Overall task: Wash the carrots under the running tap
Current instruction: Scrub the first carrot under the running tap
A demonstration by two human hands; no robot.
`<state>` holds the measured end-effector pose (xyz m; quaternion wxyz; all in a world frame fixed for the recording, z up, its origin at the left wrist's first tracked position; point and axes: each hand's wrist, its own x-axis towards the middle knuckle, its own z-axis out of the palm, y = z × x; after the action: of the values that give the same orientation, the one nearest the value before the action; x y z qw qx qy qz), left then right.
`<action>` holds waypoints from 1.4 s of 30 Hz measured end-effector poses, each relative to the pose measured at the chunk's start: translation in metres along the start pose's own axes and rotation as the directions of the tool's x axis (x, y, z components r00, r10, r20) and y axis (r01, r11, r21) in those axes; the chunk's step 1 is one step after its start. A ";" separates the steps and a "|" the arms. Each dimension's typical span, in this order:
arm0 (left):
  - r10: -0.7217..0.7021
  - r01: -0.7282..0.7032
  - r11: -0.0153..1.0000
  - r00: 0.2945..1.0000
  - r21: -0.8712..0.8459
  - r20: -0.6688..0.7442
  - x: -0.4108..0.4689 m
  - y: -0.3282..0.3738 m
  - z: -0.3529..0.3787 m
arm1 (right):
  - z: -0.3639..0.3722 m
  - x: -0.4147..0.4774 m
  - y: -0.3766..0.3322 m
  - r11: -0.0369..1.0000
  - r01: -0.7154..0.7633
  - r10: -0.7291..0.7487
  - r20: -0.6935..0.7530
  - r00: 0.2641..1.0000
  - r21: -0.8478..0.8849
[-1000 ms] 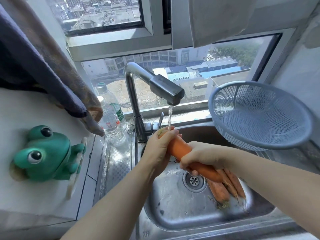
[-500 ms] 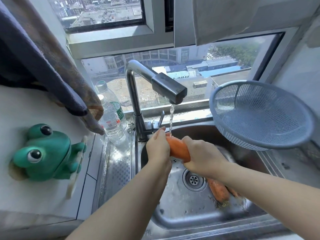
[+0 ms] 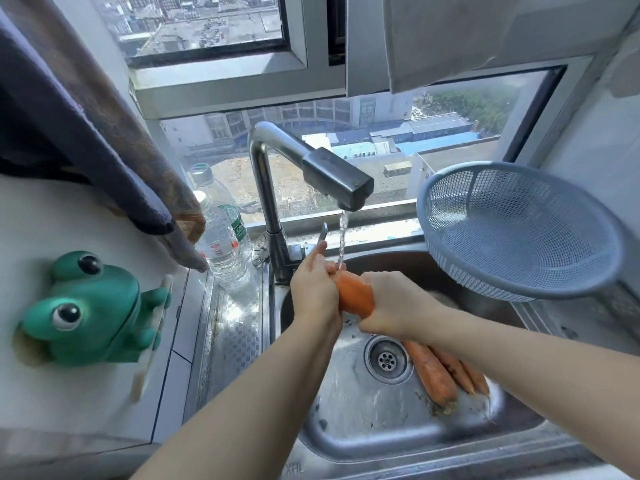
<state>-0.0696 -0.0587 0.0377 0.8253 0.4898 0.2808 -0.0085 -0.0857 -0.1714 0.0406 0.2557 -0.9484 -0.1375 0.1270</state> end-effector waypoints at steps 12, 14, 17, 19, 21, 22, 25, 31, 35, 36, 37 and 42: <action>-0.462 0.449 0.887 0.854 0.109 0.240 -0.005 0.013 -0.027 | 0.024 -0.013 0.026 0.999 0.020 -0.031 -0.239 0.971 -0.049; -0.460 0.428 0.888 0.847 0.171 0.268 -0.008 0.011 -0.031 | 0.026 -0.013 0.031 1.000 0.023 -0.021 -0.208 0.978 0.009; -0.354 0.274 0.922 0.881 0.272 0.314 -0.015 0.004 -0.032 | 0.027 -0.012 0.029 0.995 0.053 -0.039 -0.167 0.985 0.081; -0.236 0.137 0.950 0.903 0.279 0.359 -0.016 -0.003 -0.032 | 0.028 -0.011 0.026 0.987 0.070 -0.048 -0.156 0.987 0.143; -0.179 0.056 0.953 0.898 0.299 0.402 -0.015 -0.006 -0.036 | 0.026 -0.011 0.027 0.981 0.071 -0.048 -0.129 0.990 0.178; -0.173 0.027 0.945 0.887 0.327 0.429 -0.014 -0.006 -0.038 | 0.024 -0.011 0.028 0.979 0.074 -0.054 -0.108 0.993 0.189; -0.183 -0.089 0.885 0.836 0.457 0.518 -0.010 0.001 -0.050 | 0.017 -0.014 0.031 0.970 0.063 -0.058 -0.029 0.998 0.233; -0.195 -0.167 0.830 0.806 0.532 0.559 -0.006 0.014 -0.053 | 0.014 -0.011 0.028 0.940 -0.005 0.001 0.010 1.000 0.342; -0.146 -0.235 0.820 0.796 0.522 0.588 -0.008 0.016 -0.051 | 0.011 -0.010 0.026 0.944 -0.003 -0.005 0.021 1.000 0.331; -0.123 -0.262 0.809 0.799 0.525 0.589 -0.008 0.015 -0.051 | 0.011 -0.010 0.025 0.946 -0.001 -0.008 0.028 1.000 0.323; -0.103 -0.293 0.797 0.797 0.529 0.596 -0.008 0.015 -0.051 | 0.011 -0.011 0.025 0.949 0.001 -0.012 0.035 0.999 0.316; -0.030 -0.456 0.680 0.766 0.574 0.643 -0.004 0.016 -0.055 | 0.008 -0.012 0.026 0.940 -0.019 -0.009 0.080 0.997 0.342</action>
<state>-0.0931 -0.0073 0.0323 0.6134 0.7669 -0.0860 -0.1680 -0.0939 -0.1931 0.0227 0.4105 -0.8840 -0.1214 0.1878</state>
